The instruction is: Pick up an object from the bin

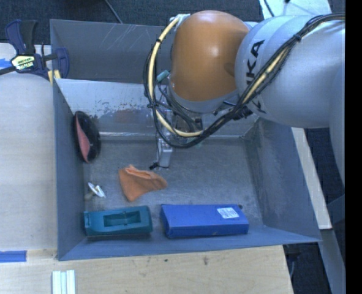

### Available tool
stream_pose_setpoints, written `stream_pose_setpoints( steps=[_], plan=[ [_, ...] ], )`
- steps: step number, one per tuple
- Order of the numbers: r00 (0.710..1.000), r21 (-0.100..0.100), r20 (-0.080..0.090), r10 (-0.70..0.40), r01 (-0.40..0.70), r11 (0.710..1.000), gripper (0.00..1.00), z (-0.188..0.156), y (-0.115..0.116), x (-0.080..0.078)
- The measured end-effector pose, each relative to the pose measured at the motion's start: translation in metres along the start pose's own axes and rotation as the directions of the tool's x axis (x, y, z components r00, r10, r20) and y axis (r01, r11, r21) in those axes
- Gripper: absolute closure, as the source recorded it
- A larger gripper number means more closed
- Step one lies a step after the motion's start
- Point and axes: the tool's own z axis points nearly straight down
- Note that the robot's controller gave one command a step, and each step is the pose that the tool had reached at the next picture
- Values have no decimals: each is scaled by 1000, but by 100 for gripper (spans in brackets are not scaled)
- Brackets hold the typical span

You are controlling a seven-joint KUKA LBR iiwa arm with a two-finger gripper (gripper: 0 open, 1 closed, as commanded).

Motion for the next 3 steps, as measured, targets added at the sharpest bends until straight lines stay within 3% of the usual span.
stream_pose_setpoints(
  steps=[1,2,3],
  plan=[
    [1000,-2,7,2,-2,1000,0,-5,-1,-1],
    [998,-2,12,-59,59,998,0,36,-17,19],
    [999,0,4,35,-35,999,0,67,-11,26]
  ],
)
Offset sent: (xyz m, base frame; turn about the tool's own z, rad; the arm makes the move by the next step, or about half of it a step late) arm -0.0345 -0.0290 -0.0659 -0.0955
